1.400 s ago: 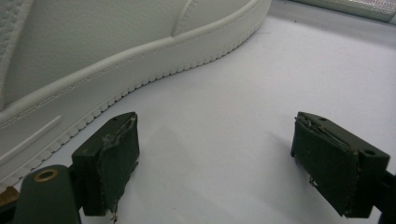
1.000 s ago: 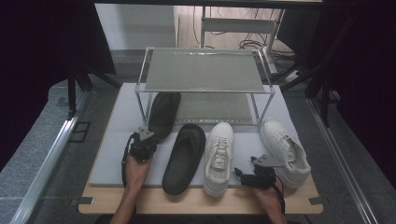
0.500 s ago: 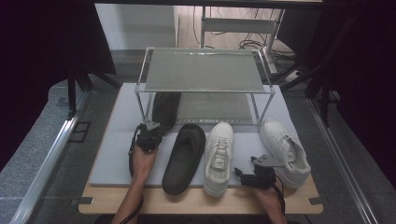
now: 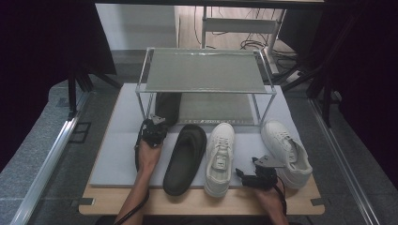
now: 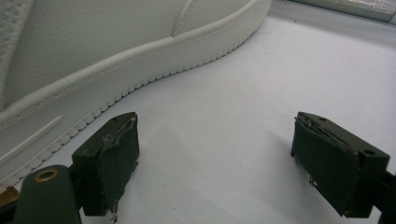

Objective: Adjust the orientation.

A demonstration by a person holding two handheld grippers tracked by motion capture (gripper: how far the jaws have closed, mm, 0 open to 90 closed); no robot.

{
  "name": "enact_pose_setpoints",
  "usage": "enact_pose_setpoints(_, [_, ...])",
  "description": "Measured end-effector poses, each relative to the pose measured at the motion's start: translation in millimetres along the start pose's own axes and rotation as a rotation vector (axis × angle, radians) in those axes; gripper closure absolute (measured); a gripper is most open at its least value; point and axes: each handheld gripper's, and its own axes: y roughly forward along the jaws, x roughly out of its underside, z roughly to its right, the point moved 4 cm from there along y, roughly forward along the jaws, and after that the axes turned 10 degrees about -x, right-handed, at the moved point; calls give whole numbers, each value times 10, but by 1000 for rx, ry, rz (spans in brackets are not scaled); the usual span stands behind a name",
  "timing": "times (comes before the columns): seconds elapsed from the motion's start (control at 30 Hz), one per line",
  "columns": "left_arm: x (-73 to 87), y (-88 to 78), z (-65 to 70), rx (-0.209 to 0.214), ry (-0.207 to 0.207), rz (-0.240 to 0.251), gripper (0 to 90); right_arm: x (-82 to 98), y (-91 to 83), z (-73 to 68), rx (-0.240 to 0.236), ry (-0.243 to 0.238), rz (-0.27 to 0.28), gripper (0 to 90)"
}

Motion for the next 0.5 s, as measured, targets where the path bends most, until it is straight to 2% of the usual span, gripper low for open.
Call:
enact_pose_setpoints(0.07, [-6, 14, 7, 1, -12, 6, 887, 0, 0, 0, 0, 0, 0, 151])
enact_pose_setpoints(0.2, [-2, -5, 4, 14, -10, -2, 877, 0, 0, 0, 0, 0, 0, 150])
enact_pose_setpoints(0.37, [-1, -106, -3, 34, -12, 10, 862, 0, 0, 0, 0, 0, 0, 150])
enact_pose_setpoints(0.5, [0, -231, -2, 77, -9, 16, 812, 0, 0, 0, 0, 0, 0, 150])
